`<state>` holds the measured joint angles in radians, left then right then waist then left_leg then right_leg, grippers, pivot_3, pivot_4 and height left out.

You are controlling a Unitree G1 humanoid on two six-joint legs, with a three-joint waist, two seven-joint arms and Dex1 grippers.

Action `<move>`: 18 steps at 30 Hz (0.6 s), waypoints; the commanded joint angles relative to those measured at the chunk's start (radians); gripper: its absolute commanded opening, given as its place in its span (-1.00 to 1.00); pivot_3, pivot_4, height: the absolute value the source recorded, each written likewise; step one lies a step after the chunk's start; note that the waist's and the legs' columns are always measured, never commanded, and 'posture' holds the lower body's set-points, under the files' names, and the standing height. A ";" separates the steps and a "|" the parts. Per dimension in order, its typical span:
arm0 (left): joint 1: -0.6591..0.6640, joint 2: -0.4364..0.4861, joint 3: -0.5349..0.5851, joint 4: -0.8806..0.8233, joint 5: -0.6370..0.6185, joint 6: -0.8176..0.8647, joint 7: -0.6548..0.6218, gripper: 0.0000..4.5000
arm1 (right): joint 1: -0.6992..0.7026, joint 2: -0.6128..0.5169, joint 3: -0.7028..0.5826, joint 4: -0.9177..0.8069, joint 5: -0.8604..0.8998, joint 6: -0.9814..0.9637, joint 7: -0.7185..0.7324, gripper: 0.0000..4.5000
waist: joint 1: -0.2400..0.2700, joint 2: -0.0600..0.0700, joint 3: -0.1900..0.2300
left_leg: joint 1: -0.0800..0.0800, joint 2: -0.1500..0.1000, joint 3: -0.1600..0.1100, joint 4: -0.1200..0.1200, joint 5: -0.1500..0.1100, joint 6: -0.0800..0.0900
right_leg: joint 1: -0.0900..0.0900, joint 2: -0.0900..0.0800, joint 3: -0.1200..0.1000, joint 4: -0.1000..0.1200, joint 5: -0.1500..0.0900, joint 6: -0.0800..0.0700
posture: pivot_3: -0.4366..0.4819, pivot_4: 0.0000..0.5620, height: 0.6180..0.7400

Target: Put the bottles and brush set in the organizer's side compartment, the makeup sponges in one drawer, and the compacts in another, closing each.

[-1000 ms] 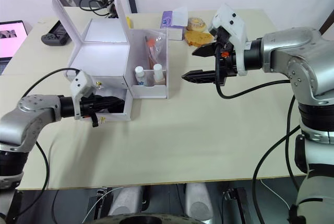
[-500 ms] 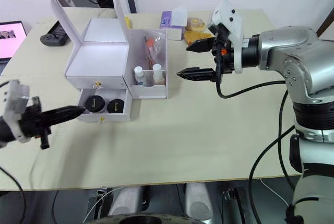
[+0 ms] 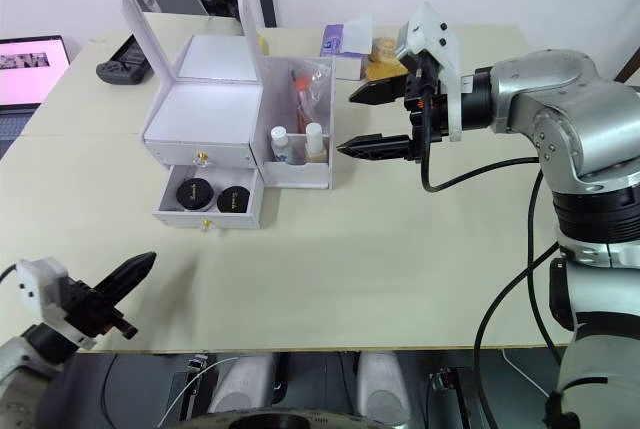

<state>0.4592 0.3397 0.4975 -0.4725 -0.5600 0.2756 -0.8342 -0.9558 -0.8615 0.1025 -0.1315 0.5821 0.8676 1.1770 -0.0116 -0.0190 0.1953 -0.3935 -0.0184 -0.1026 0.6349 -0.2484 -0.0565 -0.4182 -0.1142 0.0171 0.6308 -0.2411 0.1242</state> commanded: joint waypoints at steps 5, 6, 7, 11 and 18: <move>-0.110 0.003 -0.107 0.107 0.117 -0.114 0.087 -0.98 | -0.029 -0.018 -0.029 -0.032 0.002 0.010 -0.006 1.00 | -0.003 0.000 0.000 | 0.002 0.000 0.000 0.000 0.000 0.000 | 0.002 0.000 0.000 0.000 0.001 0.001 | -0.05 -0.47 1.00; -0.128 0.003 -0.120 0.123 0.127 -0.121 0.096 -0.98 | -0.028 -0.019 -0.031 -0.036 0.003 0.013 -0.009 1.00 | -0.004 0.000 0.000 | 0.002 0.000 0.000 0.000 0.000 0.000 | 0.002 0.000 0.000 0.000 0.001 0.002 | -0.05 -0.47 1.00; -0.149 0.004 -0.134 0.141 0.135 -0.127 0.102 -0.98 | -0.027 -0.020 -0.033 -0.041 0.003 0.017 -0.012 1.00 | -0.003 0.000 0.000 | 0.002 0.000 0.000 0.000 0.000 0.000 | 0.002 0.000 0.000 0.000 0.001 0.002 | -0.05 -0.47 1.00; -0.205 0.025 -0.172 0.198 0.153 -0.135 0.108 -0.98 | -0.026 -0.028 -0.040 -0.056 0.008 0.027 -0.018 1.00 | -0.003 0.000 0.000 | 0.002 0.000 0.000 0.000 0.000 0.000 | 0.002 0.000 0.000 0.000 0.001 0.002 | -0.05 -0.47 1.00; -0.268 0.039 -0.204 0.245 0.170 -0.151 0.128 -0.98 | -0.035 -0.023 -0.041 -0.074 0.013 0.049 -0.042 1.00 | -0.002 0.000 0.000 | 0.002 0.000 0.000 -0.001 0.000 0.000 | 0.002 0.000 0.000 0.000 0.001 0.002 | -0.05 -0.47 1.00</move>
<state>0.2001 0.3721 0.3031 -0.2157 -0.3984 0.1464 -0.7134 -0.9570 -0.8771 0.0989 -0.1750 0.5841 0.9154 1.1425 -0.0138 -0.0187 0.1952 -0.3918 -0.0184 -0.1025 0.6344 -0.2484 -0.0565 -0.4165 -0.1142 0.0170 0.6304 -0.2398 0.1266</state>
